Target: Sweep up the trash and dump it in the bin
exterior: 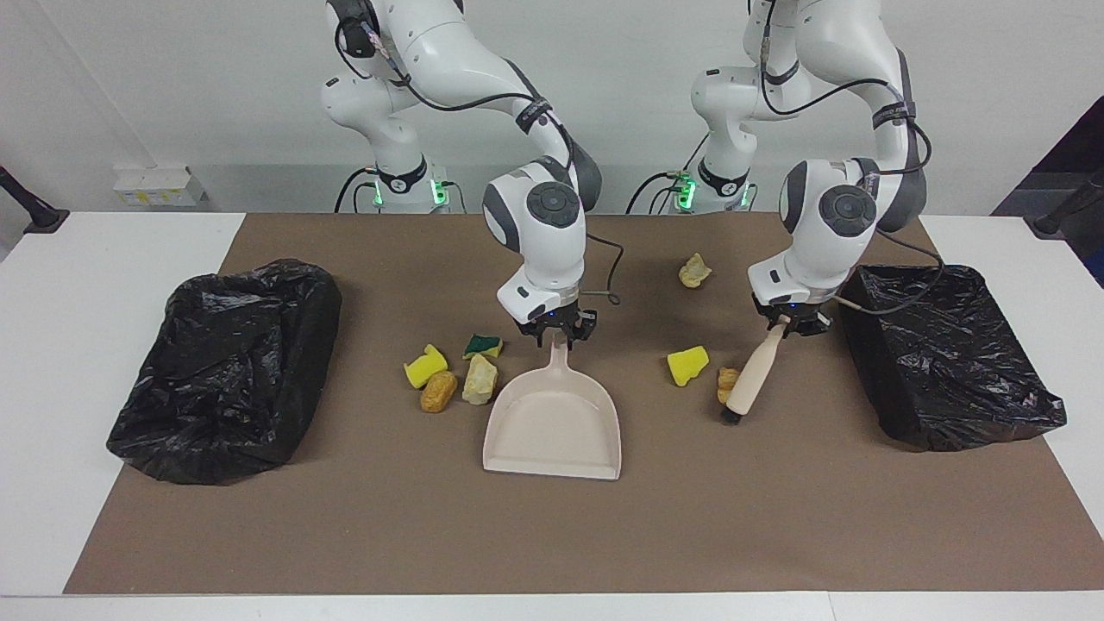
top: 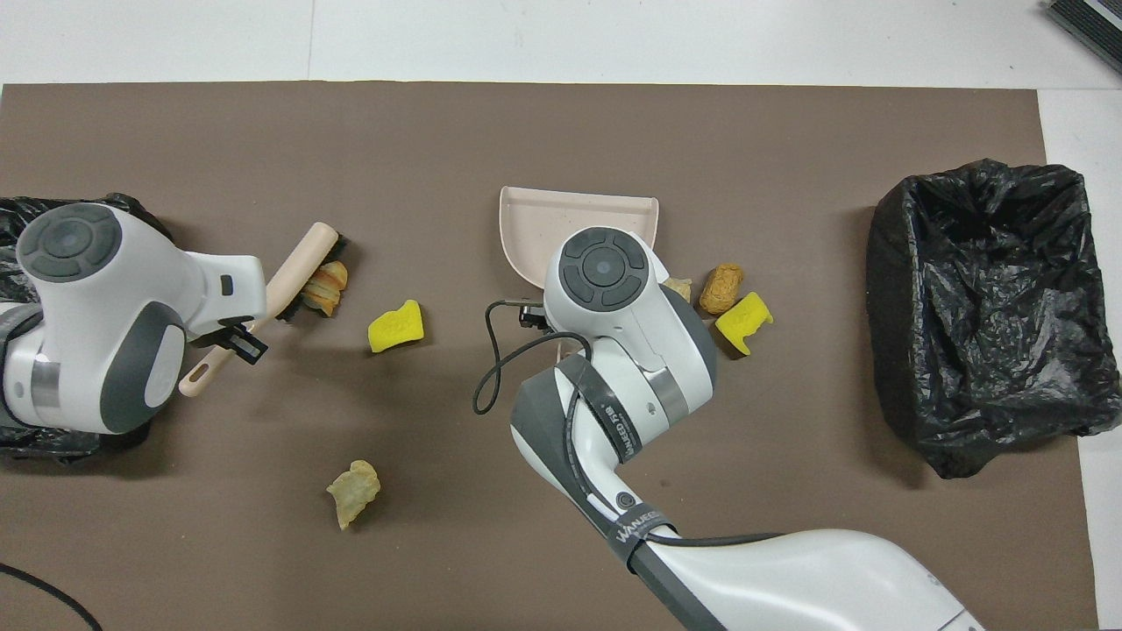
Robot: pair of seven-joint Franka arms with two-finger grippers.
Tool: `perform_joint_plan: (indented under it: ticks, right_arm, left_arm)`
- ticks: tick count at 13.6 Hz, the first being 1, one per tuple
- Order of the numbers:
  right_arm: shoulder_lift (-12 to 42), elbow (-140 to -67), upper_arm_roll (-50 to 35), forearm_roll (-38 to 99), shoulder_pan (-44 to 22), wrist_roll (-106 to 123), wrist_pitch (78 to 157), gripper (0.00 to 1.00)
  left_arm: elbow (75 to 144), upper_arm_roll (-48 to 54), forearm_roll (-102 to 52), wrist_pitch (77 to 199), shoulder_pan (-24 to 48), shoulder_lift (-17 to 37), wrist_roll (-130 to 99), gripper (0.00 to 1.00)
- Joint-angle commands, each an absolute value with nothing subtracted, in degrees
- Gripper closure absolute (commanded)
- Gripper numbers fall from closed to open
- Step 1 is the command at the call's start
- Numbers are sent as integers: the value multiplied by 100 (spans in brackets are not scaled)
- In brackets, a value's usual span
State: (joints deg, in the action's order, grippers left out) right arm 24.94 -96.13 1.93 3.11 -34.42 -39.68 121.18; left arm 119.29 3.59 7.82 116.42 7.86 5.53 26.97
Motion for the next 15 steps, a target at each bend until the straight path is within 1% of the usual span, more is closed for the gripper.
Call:
perform_joint_plan:
  ticks: [1, 4, 6, 8, 9, 11, 12, 14, 15]
  right_arm:
    - [2320, -9782, 167, 833, -3384, -3920, 12050, 100]
    - [2285, -9712, 176, 756, -3393, -3090, 12129, 100]
    - [2049, -9756, 220, 625, -3297, -2149, 12015, 100]
    - [1812, -9765, 220, 493, -3147, -1287, 11648, 100]
    - [1680, -9782, 220, 336, -3138, -996, 11489, 100]
    - [1381, -9966, 202, -182, -3190, -696, 11286, 100]
    - [1267, -10141, 176, -428, -3217, -399, 11285, 100]
    - [1134, -10423, 167, -545, -3287, 967, 11346, 100]
    - [1116, -10485, 167, -528, -3252, 1811, 11312, 100]
  left_arm:
    - [11953, 290, 800, 11356, 1115, 334, 2708, 100]
    - [11935, 290, 774, 11041, 1169, -95, 2410, 100]
    - [11997, 290, 773, 10497, 1186, -508, 1971, 100]
    - [12049, 290, 773, 9847, 1335, -685, 1383, 100]
    - [12119, 290, 773, 9818, 1466, -746, 1014, 100]
    - [12522, 290, 774, 9913, 1546, -1009, 137, 100]
    - [12864, 290, 773, 10010, 1791, -1254, -338, 100]
    - [13410, 299, 695, 10125, 2081, -1668, -1741, 100]
    - [13569, 290, 529, 10099, 2309, -1827, -2358, 100]
